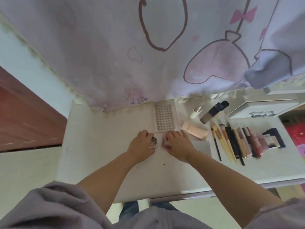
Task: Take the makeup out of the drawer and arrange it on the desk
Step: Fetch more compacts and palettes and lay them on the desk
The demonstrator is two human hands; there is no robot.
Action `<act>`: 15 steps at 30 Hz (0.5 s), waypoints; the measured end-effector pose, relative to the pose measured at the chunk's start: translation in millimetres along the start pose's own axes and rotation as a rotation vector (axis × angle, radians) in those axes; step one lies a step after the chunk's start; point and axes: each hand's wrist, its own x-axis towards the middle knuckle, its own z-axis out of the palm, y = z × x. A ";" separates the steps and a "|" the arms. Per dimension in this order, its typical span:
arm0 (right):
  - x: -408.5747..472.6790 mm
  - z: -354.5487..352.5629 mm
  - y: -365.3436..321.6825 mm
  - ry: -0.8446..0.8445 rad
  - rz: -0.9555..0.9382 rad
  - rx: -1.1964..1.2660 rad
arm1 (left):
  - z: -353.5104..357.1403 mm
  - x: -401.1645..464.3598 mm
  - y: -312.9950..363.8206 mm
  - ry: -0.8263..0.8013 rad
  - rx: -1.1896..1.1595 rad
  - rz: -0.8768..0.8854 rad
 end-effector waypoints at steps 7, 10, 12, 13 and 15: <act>-3.5 8.0 14.4 0.055 -0.055 0.045 | 15.1 2.4 -4.3 0.014 0.072 0.011; -5.9 7.2 15.1 0.087 -0.014 0.038 | 19.5 -12.3 -24.3 0.116 0.096 -0.031; -7.3 7.7 16.0 0.094 0.005 0.035 | 26.2 -24.2 -39.1 0.124 0.151 -0.047; -8.1 7.1 16.0 0.104 0.012 0.037 | 30.9 -29.5 -43.7 0.120 0.189 -0.042; -11.6 4.5 13.1 0.147 0.026 0.050 | 37.7 -36.0 -46.3 0.115 0.235 -0.040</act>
